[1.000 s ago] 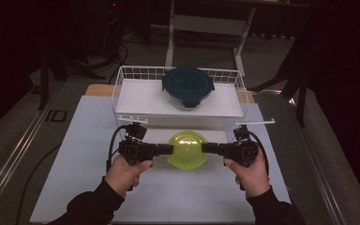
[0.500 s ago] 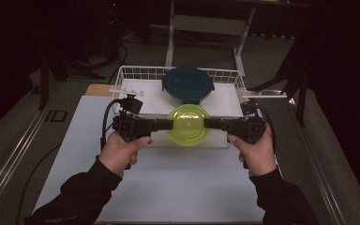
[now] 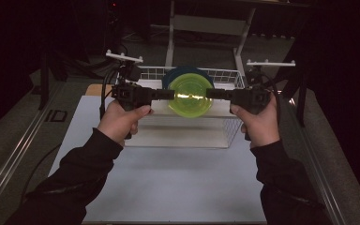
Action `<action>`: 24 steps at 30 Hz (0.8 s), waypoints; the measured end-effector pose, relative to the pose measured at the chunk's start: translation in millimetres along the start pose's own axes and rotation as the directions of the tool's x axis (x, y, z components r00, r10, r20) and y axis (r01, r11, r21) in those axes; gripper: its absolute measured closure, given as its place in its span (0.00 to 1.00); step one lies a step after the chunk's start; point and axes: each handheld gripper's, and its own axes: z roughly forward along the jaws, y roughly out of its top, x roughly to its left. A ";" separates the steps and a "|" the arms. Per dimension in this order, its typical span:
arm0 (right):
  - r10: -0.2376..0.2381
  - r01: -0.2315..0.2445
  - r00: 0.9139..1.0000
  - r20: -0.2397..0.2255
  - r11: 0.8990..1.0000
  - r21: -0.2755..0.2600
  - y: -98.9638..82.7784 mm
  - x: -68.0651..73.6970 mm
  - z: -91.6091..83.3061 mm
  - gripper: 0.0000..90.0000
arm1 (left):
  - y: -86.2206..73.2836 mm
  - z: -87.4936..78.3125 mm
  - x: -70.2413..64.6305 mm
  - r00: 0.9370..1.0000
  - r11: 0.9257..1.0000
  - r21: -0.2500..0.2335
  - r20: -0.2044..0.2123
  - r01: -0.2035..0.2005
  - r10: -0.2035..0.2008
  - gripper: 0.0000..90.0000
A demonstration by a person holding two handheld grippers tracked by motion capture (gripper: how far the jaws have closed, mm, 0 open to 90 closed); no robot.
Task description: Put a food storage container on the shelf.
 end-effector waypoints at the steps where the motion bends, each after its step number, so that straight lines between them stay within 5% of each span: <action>1: 0.000 0.000 1.000 0.005 1.000 -0.004 4.3 -0.6 0.4 0.90 | 4.0 1.4 2.0 1.000 1.000 0.001 0.002 0.003 -0.003 0.90; 21: 0.063 -0.065 0.996 0.063 0.998 0.027 44.6 -29.3 21.6 0.89 | 32.9 30.0 32.9 0.997 0.997 -0.025 -0.019 0.077 -0.077 0.88; 24: 0.074 -0.076 0.995 0.061 0.997 0.023 47.0 -32.4 24.1 0.81 | 34.4 32.2 34.3 0.996 0.996 -0.034 -0.027 0.080 -0.081 0.87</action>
